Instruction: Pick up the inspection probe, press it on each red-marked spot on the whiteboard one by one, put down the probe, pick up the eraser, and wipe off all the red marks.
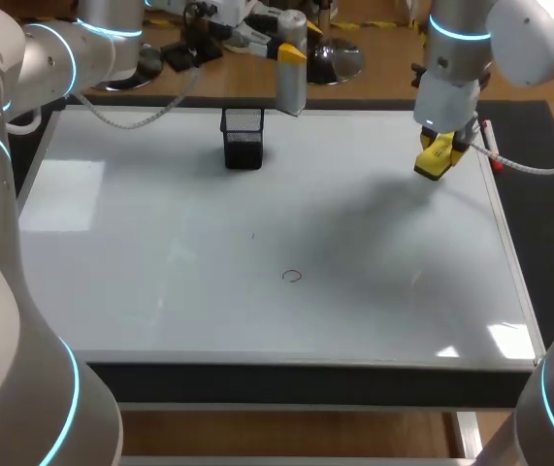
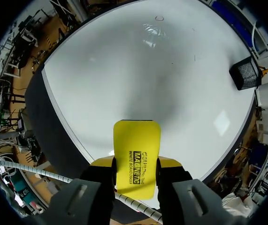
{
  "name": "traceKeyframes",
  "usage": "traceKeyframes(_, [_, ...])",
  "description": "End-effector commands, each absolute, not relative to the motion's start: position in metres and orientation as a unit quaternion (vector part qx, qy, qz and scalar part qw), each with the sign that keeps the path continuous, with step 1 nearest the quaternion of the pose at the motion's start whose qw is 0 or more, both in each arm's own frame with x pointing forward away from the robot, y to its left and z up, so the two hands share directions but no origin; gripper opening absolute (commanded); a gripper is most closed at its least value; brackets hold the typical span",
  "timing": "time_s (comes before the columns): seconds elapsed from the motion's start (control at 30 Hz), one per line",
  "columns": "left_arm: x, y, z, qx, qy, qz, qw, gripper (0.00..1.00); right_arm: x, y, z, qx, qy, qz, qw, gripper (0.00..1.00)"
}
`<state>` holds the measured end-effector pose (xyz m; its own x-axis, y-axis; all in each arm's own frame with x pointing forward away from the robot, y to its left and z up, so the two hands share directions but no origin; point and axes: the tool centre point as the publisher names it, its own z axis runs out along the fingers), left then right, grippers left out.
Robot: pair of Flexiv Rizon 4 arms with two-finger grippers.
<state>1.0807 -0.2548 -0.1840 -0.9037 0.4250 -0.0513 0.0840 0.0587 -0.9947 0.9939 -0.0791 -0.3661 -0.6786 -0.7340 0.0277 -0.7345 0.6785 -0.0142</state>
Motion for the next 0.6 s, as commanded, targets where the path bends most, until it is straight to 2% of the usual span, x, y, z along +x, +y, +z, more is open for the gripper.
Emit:
traceKeyframes(0.03, [1.071, -0.258, -0.178, -0.274, -0.691, 0.63, 0.222, 0.0, 0.995, -0.08, -0.365, 0.401, -0.916, 0.013, 0.012, 0.0])
traceKeyframes(0.6, [0.963, -0.248, -0.159, -0.273, -0.695, 0.638, 0.188, 0.0, 0.995, -0.08, -0.365, 0.401, -0.916, 0.013, 0.012, 0.0])
